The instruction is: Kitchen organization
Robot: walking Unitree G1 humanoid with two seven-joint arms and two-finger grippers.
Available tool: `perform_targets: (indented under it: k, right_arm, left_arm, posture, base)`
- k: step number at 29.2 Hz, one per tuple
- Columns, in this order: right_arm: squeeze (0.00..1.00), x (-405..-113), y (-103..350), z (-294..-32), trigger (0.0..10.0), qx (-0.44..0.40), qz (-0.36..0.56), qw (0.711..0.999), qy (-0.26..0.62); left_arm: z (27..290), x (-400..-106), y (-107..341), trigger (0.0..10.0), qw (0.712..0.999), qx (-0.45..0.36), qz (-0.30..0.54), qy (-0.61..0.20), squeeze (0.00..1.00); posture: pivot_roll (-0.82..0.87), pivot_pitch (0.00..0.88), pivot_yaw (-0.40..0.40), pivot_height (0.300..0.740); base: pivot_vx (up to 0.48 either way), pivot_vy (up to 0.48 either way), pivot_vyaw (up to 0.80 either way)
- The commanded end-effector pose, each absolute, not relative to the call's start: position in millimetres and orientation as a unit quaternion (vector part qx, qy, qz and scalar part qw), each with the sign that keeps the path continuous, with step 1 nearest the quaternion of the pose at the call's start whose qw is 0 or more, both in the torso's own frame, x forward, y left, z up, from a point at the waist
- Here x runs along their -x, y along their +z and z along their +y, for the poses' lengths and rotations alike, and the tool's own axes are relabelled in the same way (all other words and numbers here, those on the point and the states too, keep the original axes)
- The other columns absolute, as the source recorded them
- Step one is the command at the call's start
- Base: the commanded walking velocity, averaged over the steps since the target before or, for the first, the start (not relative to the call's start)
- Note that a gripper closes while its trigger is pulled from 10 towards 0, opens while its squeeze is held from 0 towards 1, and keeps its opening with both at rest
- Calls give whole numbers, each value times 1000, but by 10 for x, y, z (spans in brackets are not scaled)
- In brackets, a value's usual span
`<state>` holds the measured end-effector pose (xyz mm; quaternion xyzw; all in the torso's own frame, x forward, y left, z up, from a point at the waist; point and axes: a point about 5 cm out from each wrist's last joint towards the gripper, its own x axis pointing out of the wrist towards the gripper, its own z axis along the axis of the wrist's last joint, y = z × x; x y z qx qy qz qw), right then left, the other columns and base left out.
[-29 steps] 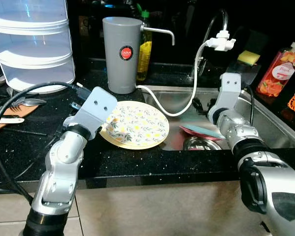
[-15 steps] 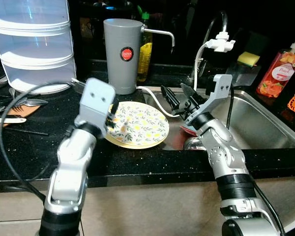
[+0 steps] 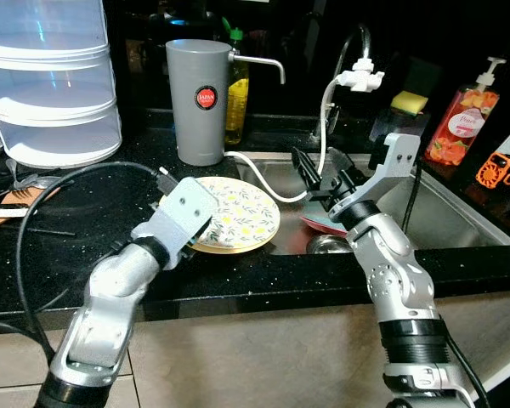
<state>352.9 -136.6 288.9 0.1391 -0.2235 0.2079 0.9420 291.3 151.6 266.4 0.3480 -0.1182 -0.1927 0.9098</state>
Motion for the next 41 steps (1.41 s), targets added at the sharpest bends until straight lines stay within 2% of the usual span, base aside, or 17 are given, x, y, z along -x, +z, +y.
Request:
perform_targets:
  k: [1,3,4,6,9,13,18,23,26,30,31,34,35,37,39,41]
  right_arm:
    - [0,-3519,2852,-1446,10000,-141,-218,946,196]
    - [0,-3534,2821,-1466,10000,-139,-211,948,191]
    - [0,-3534,2821,-1466,10000,-139,-211,948,191]
    - [0,-3538,2810,-1460,10000,-139,-206,950,189]
    - [0,-3549,2817,-1432,10000,-141,-203,950,192]
    - [0,-3552,2821,-1427,10000,-141,-203,950,192]
    - [0,-3554,2822,-1420,10000,-141,-201,950,193]
    - [0,-3537,2816,-1443,10000,-139,-202,951,187]
    - [0,-3521,2809,-1478,10000,-138,-202,953,181]
    - [0,-3508,2801,-1513,10000,-137,-202,954,175]
    - [0,-3509,2800,-1515,10000,-138,-202,954,174]
    - [0,-3512,2798,-1518,10000,-139,-202,954,172]
    - [0,-3525,2795,-1519,10000,-142,-201,954,169]
    - [0,-3525,2795,-1519,10000,-142,-201,954,169]
    - [0,-3540,2797,-1503,10000,-143,-201,954,170]
    - [0,-3552,2804,-1471,10000,-143,-202,953,175]
  left_arm:
    - [1543,-2859,2681,10000,899,-366,-121,-208,0]
    - [1583,-2690,2663,10000,853,-427,-111,-279,0]
    - [1583,-2690,2663,10000,853,-427,-111,-279,0]
    - [1560,-2617,2616,10000,831,-444,-100,-319,0]
    - [1597,-2772,2552,10000,827,-468,-93,-296,0]
    - [1597,-2836,2559,10000,830,-467,-96,-289,0]
    - [1598,-3075,2625,10000,836,-456,-94,-291,0]
    - [1608,-3066,2470,10000,827,-463,-69,-311,0]
    - [1469,-2954,2472,10000,828,-429,-95,-348,0]
    - [1198,-2772,2720,10000,851,-325,-197,-363,0]
    - [1145,-2738,2851,10000,856,-294,-233,-355,0]
    - [1101,-2702,2973,10000,858,-272,-266,-345,0]
    - [1040,-2636,3198,10000,857,-237,-326,-321,0]
    - [1040,-2636,3198,10000,857,-237,-326,-321,0]
    - [1121,-2706,3308,10000,868,-245,-350,-252,0]
    - [1298,-2865,3276,10000,893,-256,-328,-169,0]
  posture:
    - [153,76,-92,740]
    - [160,77,-98,740]
    - [160,77,-98,740]
    - [164,73,-102,740]
    - [166,70,-106,740]
    - [167,69,-108,740]
    - [157,67,-101,740]
    - [135,68,-88,740]
    - [131,69,-85,740]
    - [123,66,-81,740]
    - [121,65,-82,740]
    - [123,64,-83,740]
    - [131,60,-90,740]
    - [131,60,-90,740]
    - [140,54,-97,740]
    - [141,52,-99,740]
  base:
    - [0,0,0]
    - [0,0,0]
    - [0,0,0]
    - [0,0,0]
    - [0,0,0]
    - [0,0,0]
    - [0,0,0]
    - [0,0,0]
    - [0,0,0]
    - [0,0,0]
    - [0,0,0]
    - [0,0,0]
    - [0,0,0]
    - [0,0,0]
    - [0,0,0]
    - [0,0,0]
